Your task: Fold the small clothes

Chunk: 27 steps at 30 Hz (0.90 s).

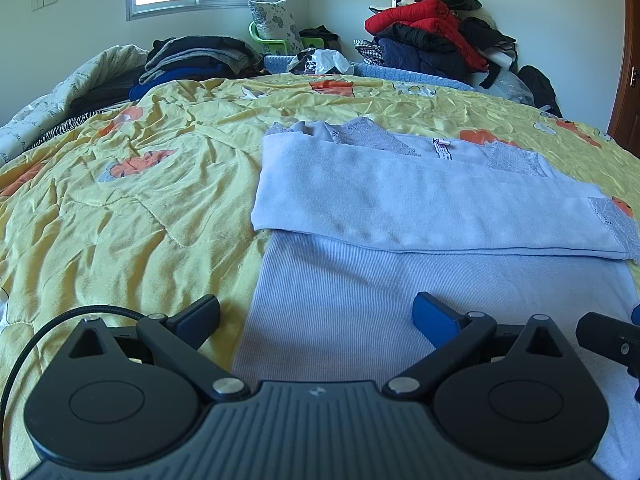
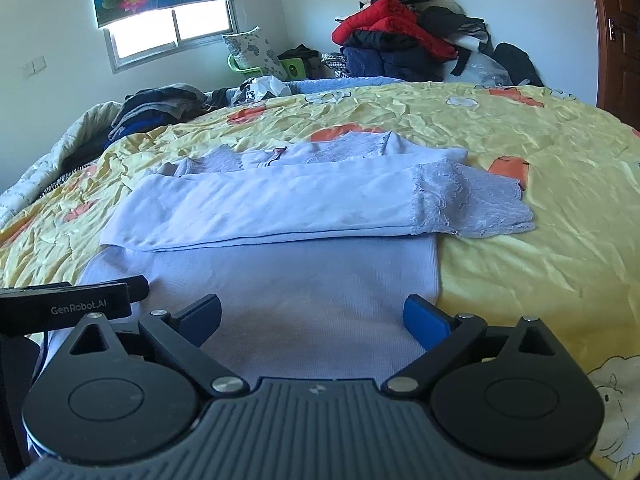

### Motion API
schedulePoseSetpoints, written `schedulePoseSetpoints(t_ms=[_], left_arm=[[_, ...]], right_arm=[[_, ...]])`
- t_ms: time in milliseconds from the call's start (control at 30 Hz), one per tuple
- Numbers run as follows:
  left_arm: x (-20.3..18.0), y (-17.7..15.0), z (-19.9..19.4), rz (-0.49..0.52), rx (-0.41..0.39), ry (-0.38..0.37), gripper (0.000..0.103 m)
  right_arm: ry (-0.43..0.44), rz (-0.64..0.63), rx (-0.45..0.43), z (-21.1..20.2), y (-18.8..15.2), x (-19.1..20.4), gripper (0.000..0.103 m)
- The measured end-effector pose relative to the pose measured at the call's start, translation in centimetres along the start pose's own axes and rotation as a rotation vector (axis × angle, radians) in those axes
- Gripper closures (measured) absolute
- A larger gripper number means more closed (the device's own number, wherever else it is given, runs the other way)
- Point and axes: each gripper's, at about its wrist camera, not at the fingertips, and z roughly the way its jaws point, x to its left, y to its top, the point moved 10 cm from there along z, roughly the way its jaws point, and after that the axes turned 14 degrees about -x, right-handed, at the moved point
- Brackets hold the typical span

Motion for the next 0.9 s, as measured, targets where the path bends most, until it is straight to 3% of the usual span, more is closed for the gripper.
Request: schedulePoseSetpoints(t_ms=[900], left_arm=[[0.01, -0.01, 0.01, 0.000, 0.000, 0.000, 0.000]], right_arm=[[-0.005, -0.005, 0.003, 0.01, -0.13, -0.06, 0.001]])
